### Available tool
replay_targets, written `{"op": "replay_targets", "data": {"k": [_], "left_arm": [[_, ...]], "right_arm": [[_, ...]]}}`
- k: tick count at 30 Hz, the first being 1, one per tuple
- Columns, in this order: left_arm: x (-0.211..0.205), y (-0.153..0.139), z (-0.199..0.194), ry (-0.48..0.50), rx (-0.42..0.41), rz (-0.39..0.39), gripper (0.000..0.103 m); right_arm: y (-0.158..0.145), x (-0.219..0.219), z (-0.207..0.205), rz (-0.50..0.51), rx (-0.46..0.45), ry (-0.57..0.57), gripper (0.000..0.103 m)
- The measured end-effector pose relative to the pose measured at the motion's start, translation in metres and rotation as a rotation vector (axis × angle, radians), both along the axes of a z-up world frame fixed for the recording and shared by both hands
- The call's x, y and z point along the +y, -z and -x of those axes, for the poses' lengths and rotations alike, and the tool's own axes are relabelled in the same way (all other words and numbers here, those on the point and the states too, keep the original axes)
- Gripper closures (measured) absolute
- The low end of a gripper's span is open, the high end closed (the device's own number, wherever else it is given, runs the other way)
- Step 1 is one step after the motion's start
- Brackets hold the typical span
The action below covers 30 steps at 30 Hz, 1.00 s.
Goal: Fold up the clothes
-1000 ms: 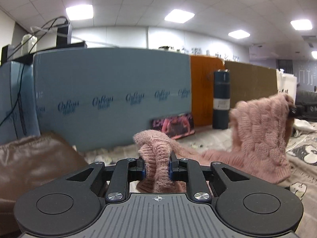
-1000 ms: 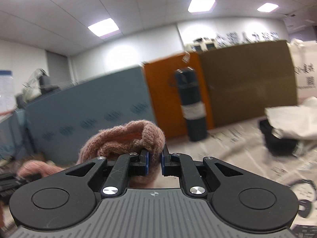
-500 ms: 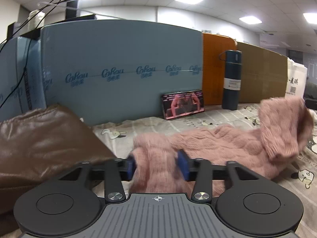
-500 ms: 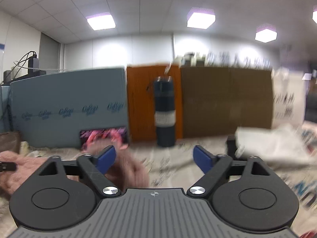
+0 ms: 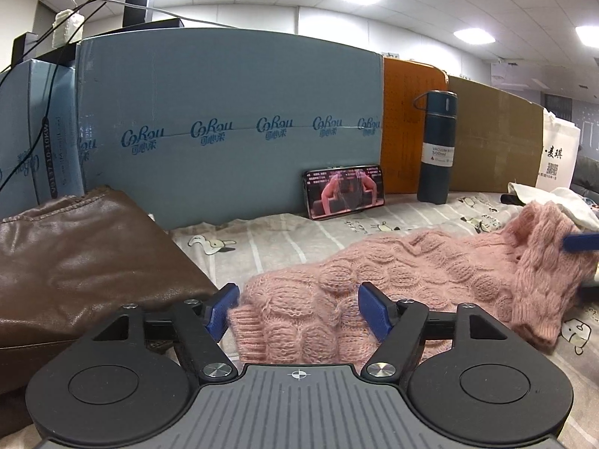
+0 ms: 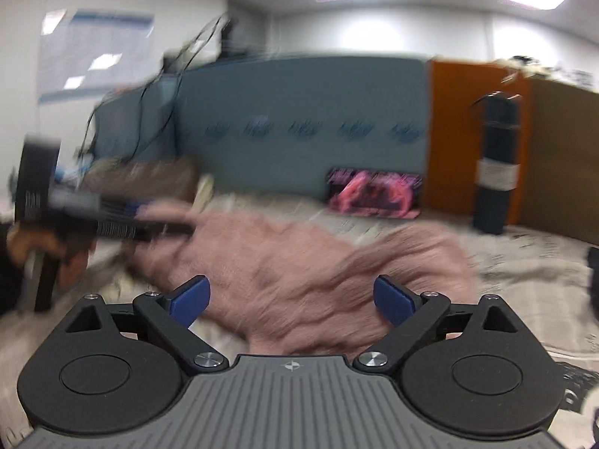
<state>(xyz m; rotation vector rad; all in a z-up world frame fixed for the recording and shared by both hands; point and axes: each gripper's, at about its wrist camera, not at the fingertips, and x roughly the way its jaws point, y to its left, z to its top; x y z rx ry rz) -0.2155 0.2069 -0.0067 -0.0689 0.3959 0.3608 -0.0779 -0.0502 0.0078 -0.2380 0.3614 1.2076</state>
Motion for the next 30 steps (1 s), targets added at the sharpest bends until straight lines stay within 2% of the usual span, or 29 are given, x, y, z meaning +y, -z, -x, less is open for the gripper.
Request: {"op": "replay_targets", "data": {"k": [4,7,12,15,18,20,23,25,26,27,30], "left_arm": [[-0.001,0.0,0.0,0.006,0.003,0.0,0.03],[0.0,0.001,-0.002,0.011,0.008,0.004,0.029],[0.0,0.002,-0.003,0.016,0.014,0.011,0.028],[0.001,0.004,-0.005,0.019,0.023,0.014,0.028],[0.0,0.005,-0.008,0.024,0.041,0.018,0.028],[0.0,0.006,-0.011,0.033,0.061,0.022,0.028],[-0.001,0.008,-0.017,0.062,0.096,0.029,0.03],[-0.004,0.009,-0.019,0.083,0.101,0.025,0.049],[-0.005,0.009,-0.019,0.087,0.092,0.023,0.064],[-0.006,0.008,-0.017,0.081,0.077,0.016,0.076],[-0.011,0.003,-0.012,0.056,0.023,-0.018,0.082]], "right_arm": [[0.007,0.017,-0.006,0.122,-0.055,0.111,0.008],[0.008,0.013,-0.013,0.162,-0.094,0.169,0.007],[0.009,-0.004,-0.036,0.169,-0.115,0.298,0.006],[0.01,-0.015,-0.056,0.147,-0.062,0.392,0.009],[0.012,-0.027,-0.076,0.112,0.019,0.46,0.032],[0.01,-0.031,-0.078,0.084,0.027,0.466,0.056],[0.007,-0.033,-0.08,0.05,0.017,0.463,0.076],[0.003,-0.035,-0.08,0.017,-0.003,0.47,0.086],[0.0,-0.036,-0.081,-0.004,-0.015,0.475,0.087],[-0.005,-0.038,-0.083,-0.03,-0.023,0.483,0.088],[-0.022,-0.044,-0.09,-0.125,-0.035,0.517,0.089]]}}
